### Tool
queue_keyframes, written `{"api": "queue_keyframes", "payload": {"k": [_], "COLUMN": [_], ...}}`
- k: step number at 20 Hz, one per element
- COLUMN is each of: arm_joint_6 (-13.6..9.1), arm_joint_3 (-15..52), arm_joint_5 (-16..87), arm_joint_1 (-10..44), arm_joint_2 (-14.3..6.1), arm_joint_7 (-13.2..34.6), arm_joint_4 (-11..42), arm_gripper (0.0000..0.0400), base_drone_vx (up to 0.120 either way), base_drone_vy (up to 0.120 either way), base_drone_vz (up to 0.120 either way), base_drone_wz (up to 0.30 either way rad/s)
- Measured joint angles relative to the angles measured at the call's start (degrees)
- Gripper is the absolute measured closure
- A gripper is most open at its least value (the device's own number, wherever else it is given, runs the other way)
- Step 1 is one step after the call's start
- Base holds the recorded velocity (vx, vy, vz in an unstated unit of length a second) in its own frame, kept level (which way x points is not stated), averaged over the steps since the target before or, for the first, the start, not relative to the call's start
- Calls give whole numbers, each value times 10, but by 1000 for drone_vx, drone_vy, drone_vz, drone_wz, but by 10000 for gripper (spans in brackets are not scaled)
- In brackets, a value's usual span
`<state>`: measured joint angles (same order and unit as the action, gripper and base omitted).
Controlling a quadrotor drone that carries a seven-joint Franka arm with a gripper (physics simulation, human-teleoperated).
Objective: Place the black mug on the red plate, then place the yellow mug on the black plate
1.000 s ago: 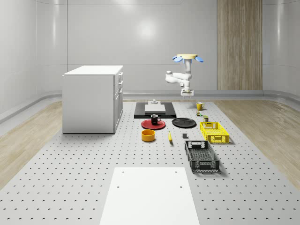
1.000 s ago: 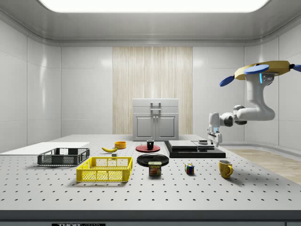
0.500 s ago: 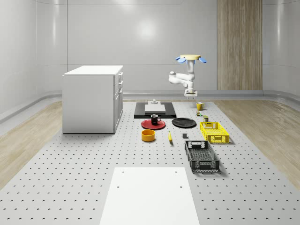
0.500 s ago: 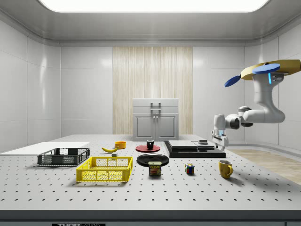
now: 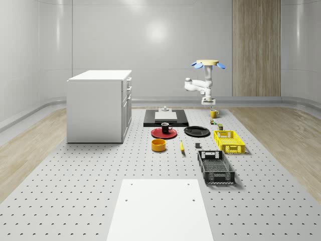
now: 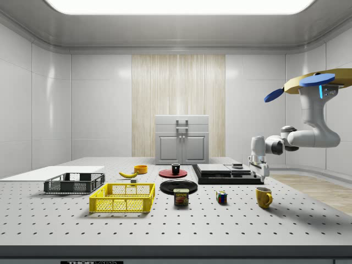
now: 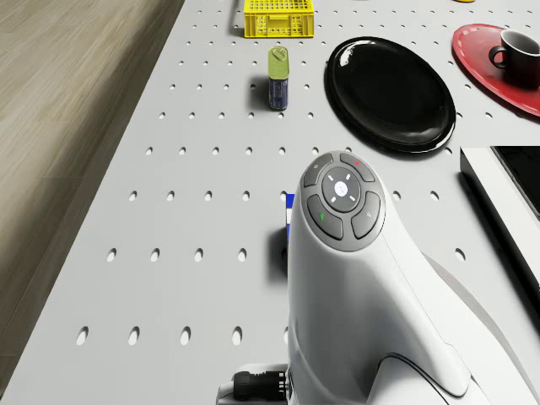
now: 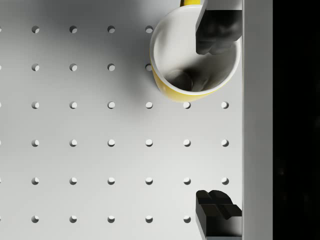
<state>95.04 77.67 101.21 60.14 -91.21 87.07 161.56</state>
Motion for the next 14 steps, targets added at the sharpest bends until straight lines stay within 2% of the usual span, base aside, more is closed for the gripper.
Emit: {"api": "queue_keyframes", "payload": {"k": [5, 14], "arm_joint_6": [0, 19], "arm_joint_3": [0, -51], "arm_joint_5": [0, 48], "arm_joint_1": [0, 10], "arm_joint_2": [0, 1], "arm_joint_7": [0, 2], "arm_joint_4": [0, -13], "arm_gripper": [0, 0], "base_drone_vx": [0, 0], "base_drone_vy": [120, 4], "base_drone_vz": [0, 0], "base_drone_wz": [0, 0]}}
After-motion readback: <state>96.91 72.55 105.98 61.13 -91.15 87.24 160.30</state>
